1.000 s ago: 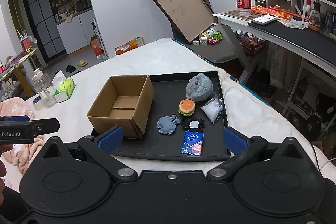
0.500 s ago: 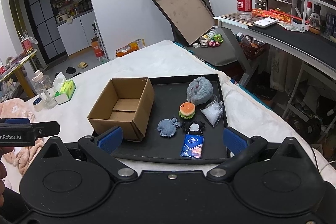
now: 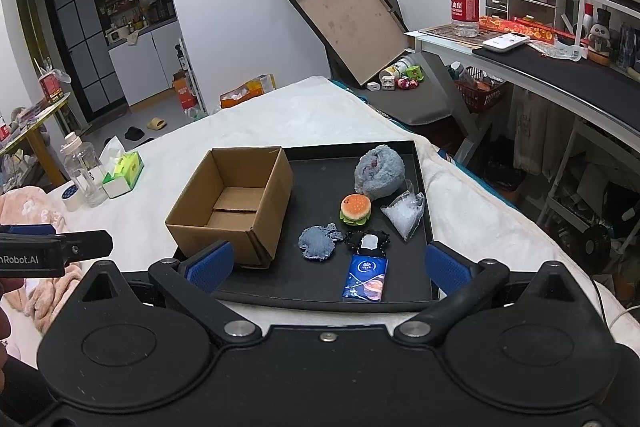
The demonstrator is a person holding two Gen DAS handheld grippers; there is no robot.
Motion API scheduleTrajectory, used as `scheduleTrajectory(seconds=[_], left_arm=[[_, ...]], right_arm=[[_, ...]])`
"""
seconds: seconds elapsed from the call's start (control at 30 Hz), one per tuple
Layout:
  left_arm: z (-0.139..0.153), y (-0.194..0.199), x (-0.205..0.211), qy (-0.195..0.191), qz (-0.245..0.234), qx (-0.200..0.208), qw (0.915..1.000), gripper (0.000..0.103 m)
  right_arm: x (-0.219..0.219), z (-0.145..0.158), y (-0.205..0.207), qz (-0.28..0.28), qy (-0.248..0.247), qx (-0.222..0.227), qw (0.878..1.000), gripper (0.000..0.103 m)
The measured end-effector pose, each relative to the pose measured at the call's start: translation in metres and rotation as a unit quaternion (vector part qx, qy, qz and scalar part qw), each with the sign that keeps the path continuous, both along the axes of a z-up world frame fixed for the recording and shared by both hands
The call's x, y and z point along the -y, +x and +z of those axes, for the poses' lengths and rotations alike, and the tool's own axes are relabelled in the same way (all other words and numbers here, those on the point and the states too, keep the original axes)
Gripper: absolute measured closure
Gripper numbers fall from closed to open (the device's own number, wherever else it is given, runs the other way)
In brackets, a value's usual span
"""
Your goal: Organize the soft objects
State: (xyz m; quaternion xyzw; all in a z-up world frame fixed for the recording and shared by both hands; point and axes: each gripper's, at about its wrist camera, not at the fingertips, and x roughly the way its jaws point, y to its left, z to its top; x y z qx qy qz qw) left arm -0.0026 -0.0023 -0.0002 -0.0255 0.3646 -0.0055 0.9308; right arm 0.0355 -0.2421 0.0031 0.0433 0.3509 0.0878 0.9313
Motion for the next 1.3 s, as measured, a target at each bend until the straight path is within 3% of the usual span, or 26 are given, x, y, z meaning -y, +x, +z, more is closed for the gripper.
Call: scheduleTrajectory(seconds=[0.9,1.17,1.3], left_arm=[[-0.003,0.0,-0.002,0.0,0.009,-0.004,1.0,0.001],[-0.015,0.018,-0.008,0.013,0.02,-0.05,0.9985,0.001],[-0.014,0.028,-0.009,0.014,0.022,-0.05,0.9984,0.001]], right_arm=[[0.001,-0.003,0.003,0.002,0.011,-0.003,1.0,0.0],[0.002,-0.011,0.008,0.0,0.009,-0.008,1.0,0.0],[0.004,-0.018,0.012,0.001,0.007,-0.014,1.0,0.0]])
